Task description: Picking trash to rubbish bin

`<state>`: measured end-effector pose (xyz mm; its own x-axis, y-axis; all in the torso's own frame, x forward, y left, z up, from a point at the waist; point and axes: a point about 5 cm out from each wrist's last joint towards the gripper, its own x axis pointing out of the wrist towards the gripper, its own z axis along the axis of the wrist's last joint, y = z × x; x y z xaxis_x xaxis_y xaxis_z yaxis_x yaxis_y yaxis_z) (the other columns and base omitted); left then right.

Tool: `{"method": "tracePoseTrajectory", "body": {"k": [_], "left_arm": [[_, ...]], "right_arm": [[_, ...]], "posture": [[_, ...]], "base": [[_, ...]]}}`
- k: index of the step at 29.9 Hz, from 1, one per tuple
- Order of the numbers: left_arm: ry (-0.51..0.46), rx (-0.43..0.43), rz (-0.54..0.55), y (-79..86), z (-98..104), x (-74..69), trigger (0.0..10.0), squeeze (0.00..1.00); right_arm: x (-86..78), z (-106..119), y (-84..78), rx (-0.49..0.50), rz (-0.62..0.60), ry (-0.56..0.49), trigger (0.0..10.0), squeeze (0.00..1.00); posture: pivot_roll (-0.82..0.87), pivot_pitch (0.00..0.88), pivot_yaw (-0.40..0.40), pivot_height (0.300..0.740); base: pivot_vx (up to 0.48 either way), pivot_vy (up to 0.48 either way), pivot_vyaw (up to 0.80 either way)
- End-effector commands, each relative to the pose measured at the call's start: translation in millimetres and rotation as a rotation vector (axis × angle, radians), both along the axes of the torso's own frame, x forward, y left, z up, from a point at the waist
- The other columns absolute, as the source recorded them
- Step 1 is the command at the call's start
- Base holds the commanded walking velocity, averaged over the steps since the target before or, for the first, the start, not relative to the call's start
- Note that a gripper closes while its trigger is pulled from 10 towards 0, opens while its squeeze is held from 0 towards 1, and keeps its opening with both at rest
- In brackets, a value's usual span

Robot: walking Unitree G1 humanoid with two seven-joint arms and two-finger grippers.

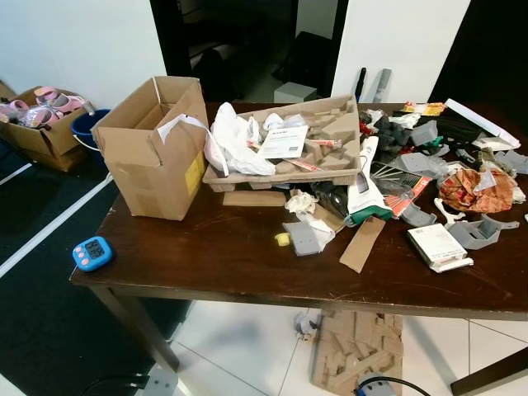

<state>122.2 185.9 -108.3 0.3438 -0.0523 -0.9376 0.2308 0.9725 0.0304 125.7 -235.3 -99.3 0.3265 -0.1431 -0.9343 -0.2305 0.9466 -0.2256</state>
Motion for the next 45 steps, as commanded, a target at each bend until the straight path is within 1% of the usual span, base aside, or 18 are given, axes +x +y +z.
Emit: {"method": "tracePoseTrajectory", "body": {"k": [1,9,25,31,32,33,36,37,38,39,40,42,43,44,45], "left_arm": [[0.028,-0.012,-0.017,-2.4,-2.6,-8.3,10.0,0.0],[0.038,-0.021,-0.021,-5.5,-3.4,-9.8,10.0,0.0],[0.04,-0.019,-0.02,-3.4,-3.0,-9.3,10.0,0.0],[0.046,-0.02,-0.012,-4.4,-3.8,-11.7,10.0,0.0],[0.049,-0.023,0.022,-3.4,-4.5,-14.3,10.0,0.0],[0.049,-0.023,0.022,-3.4,-4.5,-14.3,10.0,0.0],[0.057,-0.017,0.095,0.6,-5.9,-20.9,10.0,0.0],[0.062,-0.012,0.135,2.9,-6.5,-24.3,10.0,0.0],[0.068,0.001,0.186,8.0,-7.2,-29.3,10.0,0.0],[0.077,0.024,0.261,15.8,-7.8,-36.5,10.0,0.0],[0.077,0.024,0.261,15.8,-7.8,-36.5,10.0,0.0],[0.078,0.062,0.35,26.0,-7.7,-44.0,10.0,0.0],[0.076,0.097,0.416,35.5,-7.1,-50.0,10.0,0.0],[0.076,0.097,0.416,35.5,-7.1,-50.0,10.0,0.0],[0.063,0.142,0.52,49.7,-5.1,-57.1,10.0,0.0]], "right_arm": [[-2.5,-0.5,-1.2,-0.002,-0.004,0.012,10.0,0.0],[-4.2,-1.0,-1.8,-0.012,-0.006,0.023,10.0,0.0],[-8.2,-1.8,-3.7,-0.026,-0.014,0.043,10.0,0.0],[-9.0,-1.8,-4.8,-0.031,-0.008,0.045,10.0,0.0],[-8.7,-1.6,-4.9,-0.031,-0.006,0.044,10.0,0.0],[-8.7,-1.6,-4.9,-0.031,-0.006,0.044,10.0,0.0],[-7.8,-1.3,-5.3,-0.032,-0.002,0.043,10.0,0.0],[-7.6,-1.1,-5.8,-0.034,0.0,0.043,10.0,0.0],[-7.5,-0.9,-6.5,-0.036,0.001,0.043,10.0,0.0],[-7.4,-0.6,-7.5,-0.039,0.003,0.043,10.0,0.0],[-7.4,-0.6,-7.5,-0.039,0.003,0.043,10.0,0.0],[-7.2,-0.2,-8.6,-0.045,0.007,0.043,10.0,0.0],[-6.6,0.2,-9.5,-0.048,0.008,0.042,10.0,0.0],[-6.6,0.2,-9.5,-0.048,0.008,0.042,10.0,0.0],[-5.8,0.8,-10.8,-0.053,0.01,0.041,10.0,0.0]], "posture": [[0.03,0.062,0.027,0.74],[0.02,0.06,0.027,0.74],[0.02,0.065,0.032,0.74],[0.03,0.071,0.029,0.74],[0.03,0.073,0.03,0.74],[0.03,0.073,0.03,0.74],[0.03,0.075,0.029,0.74],[0.03,0.078,0.027,0.74],[0.03,0.079,0.025,0.74],[0.04,0.08,0.02,0.74],[0.04,0.08,0.02,0.74],[0.04,0.08,0.018,0.74],[0.04,0.08,0.018,0.74],[0.04,0.08,0.018,0.74],[0.05,0.081,0.01,0.74]], "base": [[0.0,-0.465,0.0],[0.0,-0.467,0.0],[0.0,-0.466,0.0],[0.0,-0.466,0.0],[0.0,0.0,0.0],[0.0,0.0,0.0],[0.0,0.0,0.0],[0.0,0.0,0.0],[0.0,0.0,0.0],[0.0,0.0,0.0],[0.0,0.0,0.0],[0.0,0.0,0.0],[0.0,0.0,0.0],[0.0,0.0,0.0],[0.0,0.0,0.0]]}}
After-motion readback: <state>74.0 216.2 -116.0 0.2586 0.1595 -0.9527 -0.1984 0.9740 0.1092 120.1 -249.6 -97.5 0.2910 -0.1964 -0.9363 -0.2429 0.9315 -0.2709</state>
